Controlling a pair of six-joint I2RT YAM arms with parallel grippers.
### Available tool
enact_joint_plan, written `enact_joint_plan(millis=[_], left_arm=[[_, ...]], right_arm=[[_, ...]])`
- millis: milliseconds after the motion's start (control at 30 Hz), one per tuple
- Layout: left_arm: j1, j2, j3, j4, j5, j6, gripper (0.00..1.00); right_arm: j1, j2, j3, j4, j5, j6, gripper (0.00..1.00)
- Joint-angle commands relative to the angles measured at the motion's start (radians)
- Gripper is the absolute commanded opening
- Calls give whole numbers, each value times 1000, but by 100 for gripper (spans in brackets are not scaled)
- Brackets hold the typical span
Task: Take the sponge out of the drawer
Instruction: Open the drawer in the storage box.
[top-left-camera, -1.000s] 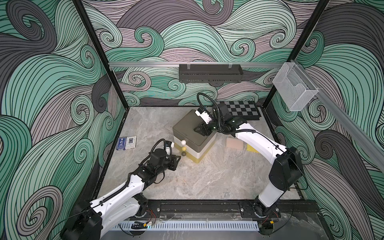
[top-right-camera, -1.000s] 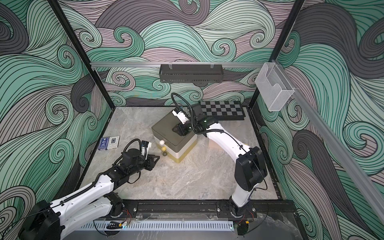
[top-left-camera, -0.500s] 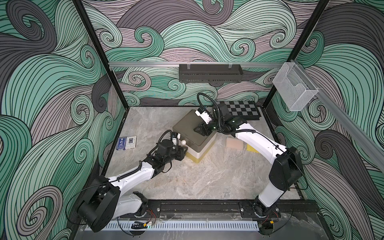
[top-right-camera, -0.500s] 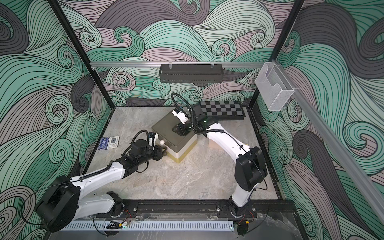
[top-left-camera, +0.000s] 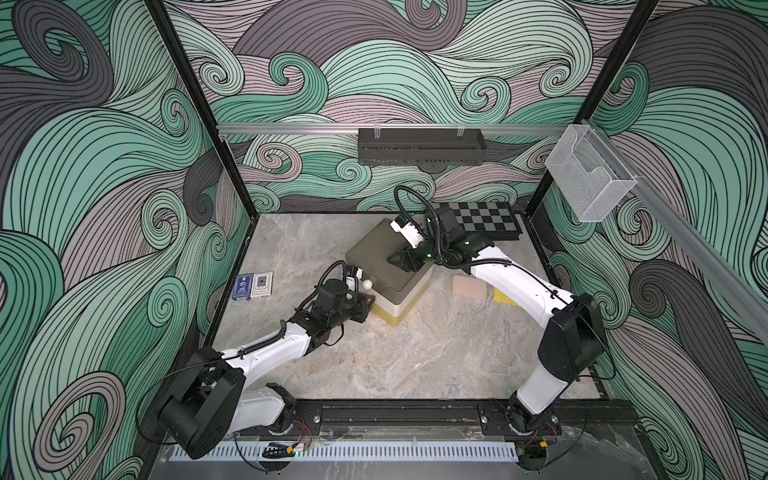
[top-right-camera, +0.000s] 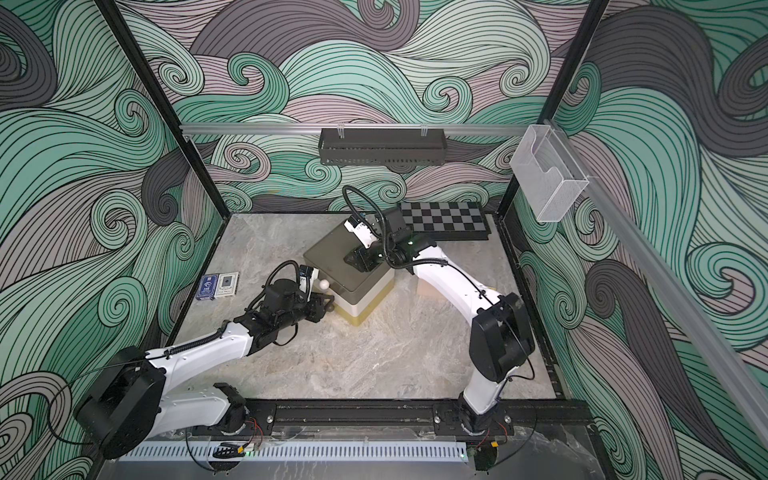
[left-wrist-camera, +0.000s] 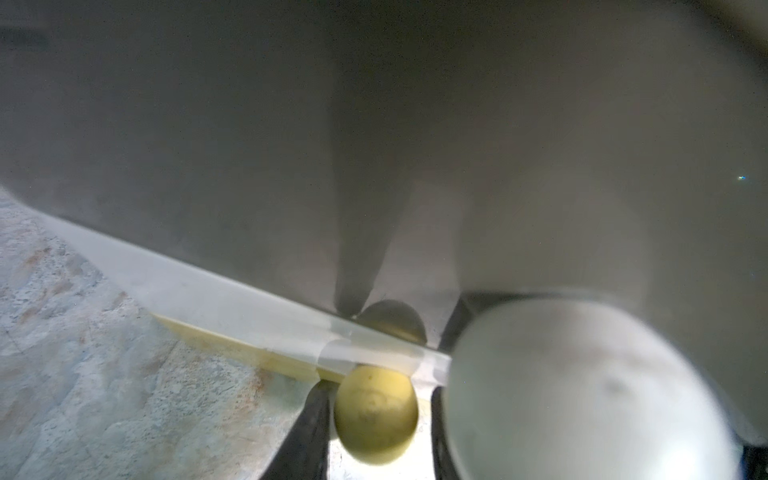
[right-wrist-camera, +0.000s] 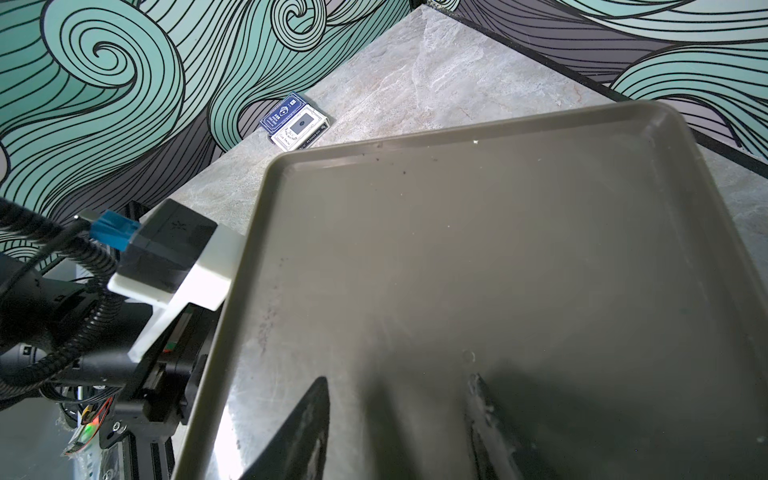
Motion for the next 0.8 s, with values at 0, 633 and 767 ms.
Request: enact_joint_plan(millis=[0, 633, 767], left_arm=[[-9, 27, 58, 44, 15, 30, 31], [-38, -323, -118, -274, -69, -72, 14], [-72, -467, -144, -416, -138, -102, 14]], right_arm=[[1, 65, -32, -113, 6, -7, 52], [-44, 101, -4, -113, 8, -18, 51], [-58, 114, 4, -113, 12, -22, 51]])
